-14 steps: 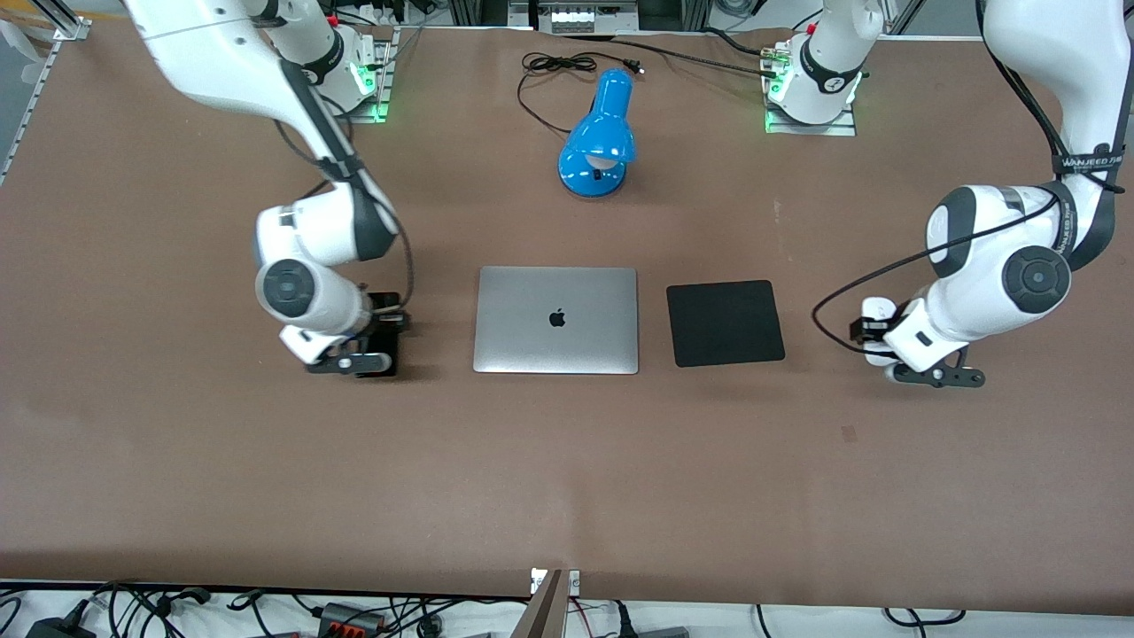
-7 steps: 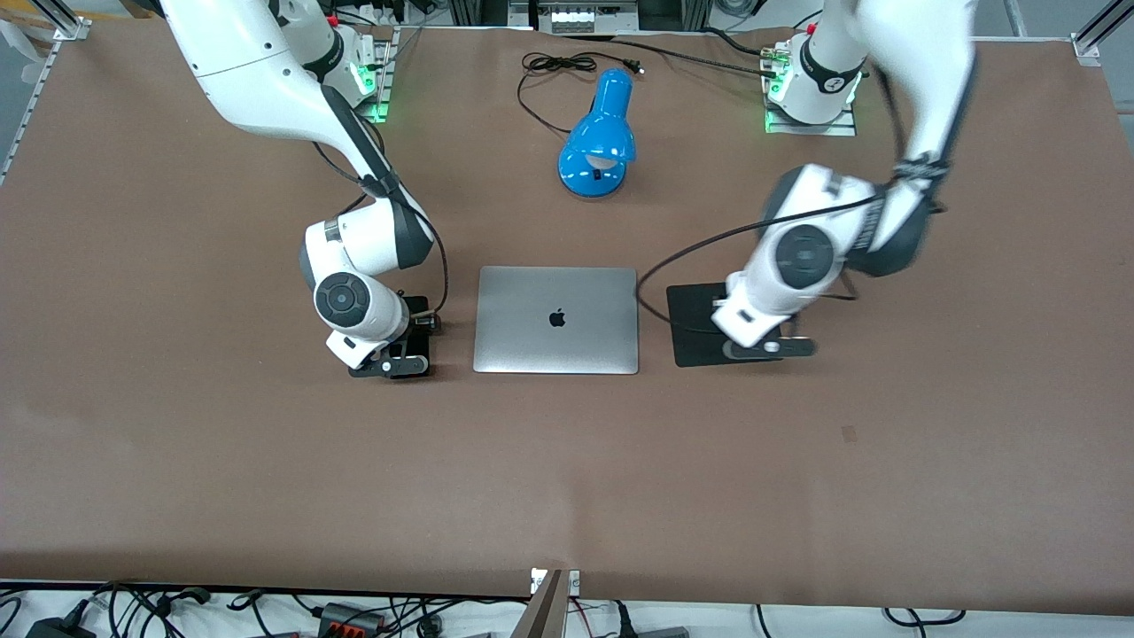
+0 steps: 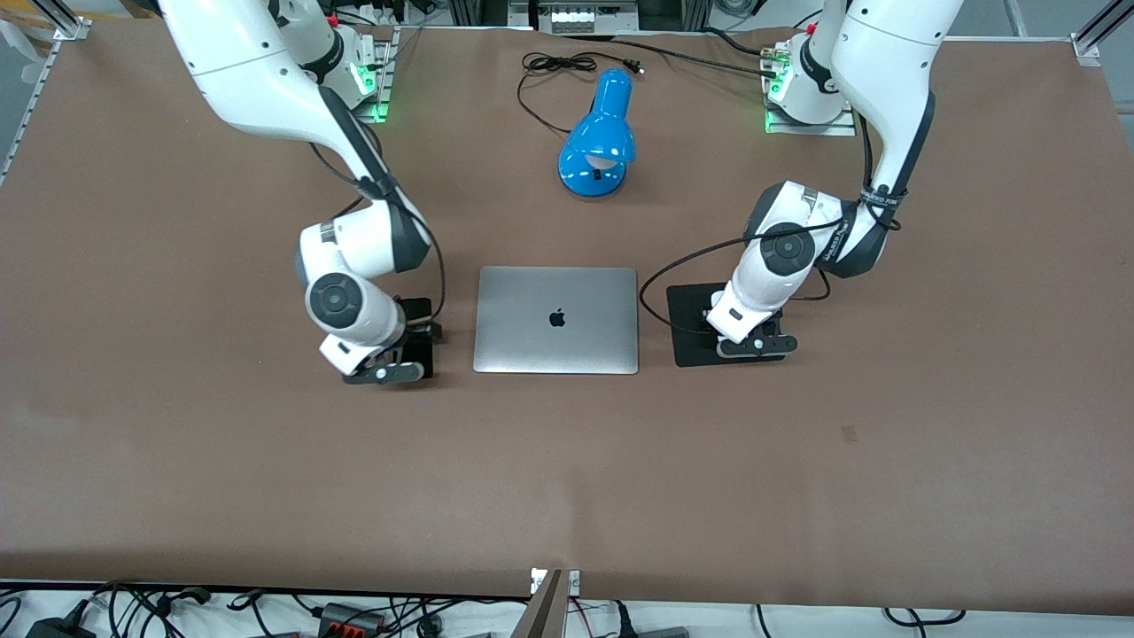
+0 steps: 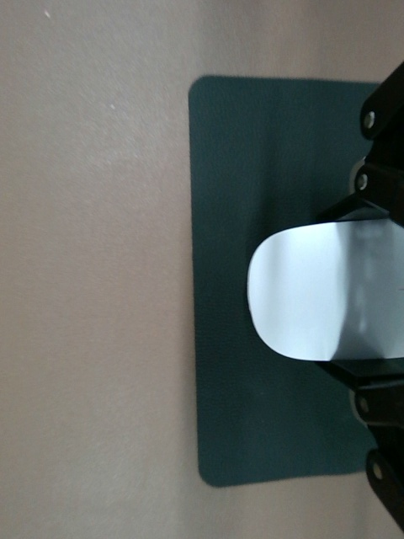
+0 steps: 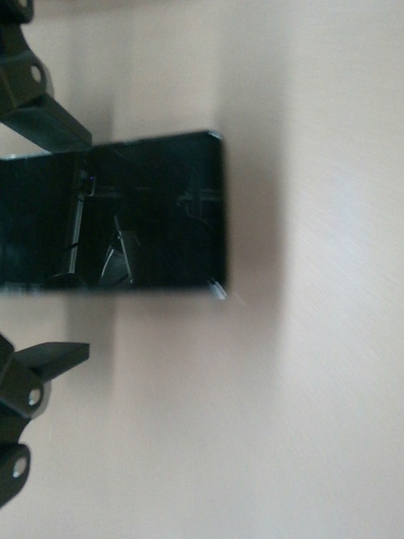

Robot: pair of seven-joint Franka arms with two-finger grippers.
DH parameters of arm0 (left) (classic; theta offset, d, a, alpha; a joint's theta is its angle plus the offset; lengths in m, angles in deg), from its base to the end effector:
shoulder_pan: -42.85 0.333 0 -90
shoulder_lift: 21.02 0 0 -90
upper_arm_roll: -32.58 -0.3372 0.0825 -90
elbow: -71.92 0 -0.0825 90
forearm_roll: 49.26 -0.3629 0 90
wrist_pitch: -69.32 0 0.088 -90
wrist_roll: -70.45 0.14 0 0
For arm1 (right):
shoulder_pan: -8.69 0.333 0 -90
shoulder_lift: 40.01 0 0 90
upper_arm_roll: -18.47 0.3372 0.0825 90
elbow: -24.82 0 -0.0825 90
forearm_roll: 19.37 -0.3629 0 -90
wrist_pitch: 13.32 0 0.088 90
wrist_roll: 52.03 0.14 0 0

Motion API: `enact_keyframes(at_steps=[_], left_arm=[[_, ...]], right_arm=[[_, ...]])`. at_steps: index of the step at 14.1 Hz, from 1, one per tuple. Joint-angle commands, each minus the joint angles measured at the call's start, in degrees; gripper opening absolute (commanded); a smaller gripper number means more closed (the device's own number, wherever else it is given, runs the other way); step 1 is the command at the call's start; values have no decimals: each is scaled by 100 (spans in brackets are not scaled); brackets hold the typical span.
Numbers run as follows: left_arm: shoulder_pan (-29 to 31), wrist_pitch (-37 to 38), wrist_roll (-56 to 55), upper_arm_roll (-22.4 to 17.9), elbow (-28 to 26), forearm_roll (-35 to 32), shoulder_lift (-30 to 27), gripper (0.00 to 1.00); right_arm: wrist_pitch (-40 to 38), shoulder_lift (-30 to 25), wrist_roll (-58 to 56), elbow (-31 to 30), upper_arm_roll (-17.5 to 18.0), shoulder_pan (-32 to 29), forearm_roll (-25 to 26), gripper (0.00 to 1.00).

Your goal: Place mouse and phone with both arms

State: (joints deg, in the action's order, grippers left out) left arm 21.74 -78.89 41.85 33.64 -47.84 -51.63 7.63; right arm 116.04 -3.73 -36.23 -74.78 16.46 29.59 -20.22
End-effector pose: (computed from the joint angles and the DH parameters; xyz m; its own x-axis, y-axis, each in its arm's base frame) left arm 0.5389 -0.2197 0.1832 0.9969 0.0792 0.0031 0.0792 -0.9968 -0.0129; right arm 0.6137 0.2126 0.2040 0.9933 0.0470 -0.1060 0.0516 -0.9978 0.0408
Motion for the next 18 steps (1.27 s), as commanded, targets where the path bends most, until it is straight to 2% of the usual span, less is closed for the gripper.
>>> enact_keyframes(at_steps=[1,2,3,4,8,9,11,13,14,16,18], left_arm=[[1,-419,-58,-1,-153,-124,78,39],[1,-446,-49,-9,-153,-124,105,49],[1,-455,-49,-9,-153,-124,105,83],[10,-446,-23,-9,-135,-124,62,100],[150,-263,-23,-62,-65,-124,-508,100],[220,104,-23,-62,74,-124,-719,100],[282,1603,-6,-71,783,-124,-958,100],[291,3535,29,-62,1933,-133,-950,100],[300,4405,178,-62,2513,-133,-932,100],[422,5656,826,-80,3358,-124,-967,100],[659,6642,1686,-79,4168,-124,-958,100]], right_arm=[[-1163,-568,-104,579,34,-681,-65,100],[-1699,-700,-104,860,51,-998,-65,100],[-2182,-815,-113,1106,60,-1227,-65,100],[-2596,-938,-122,1318,43,-1395,-65,100],[-3468,-1798,-507,1452,25,-2080,-65,100],[-3714,-2018,-683,1452,25,-2204,-65,100],[-4040,-2379,-895,1443,25,-2345,-21,100],[-4279,-2617,-904,1312,16,-2354,93,100],[-4270,-2818,-895,1033,7,-2337,207,100],[-4113,-3127,-904,653,25,-2328,225,100],[-4174,-3136,-930,652,16,-2328,225,100]])
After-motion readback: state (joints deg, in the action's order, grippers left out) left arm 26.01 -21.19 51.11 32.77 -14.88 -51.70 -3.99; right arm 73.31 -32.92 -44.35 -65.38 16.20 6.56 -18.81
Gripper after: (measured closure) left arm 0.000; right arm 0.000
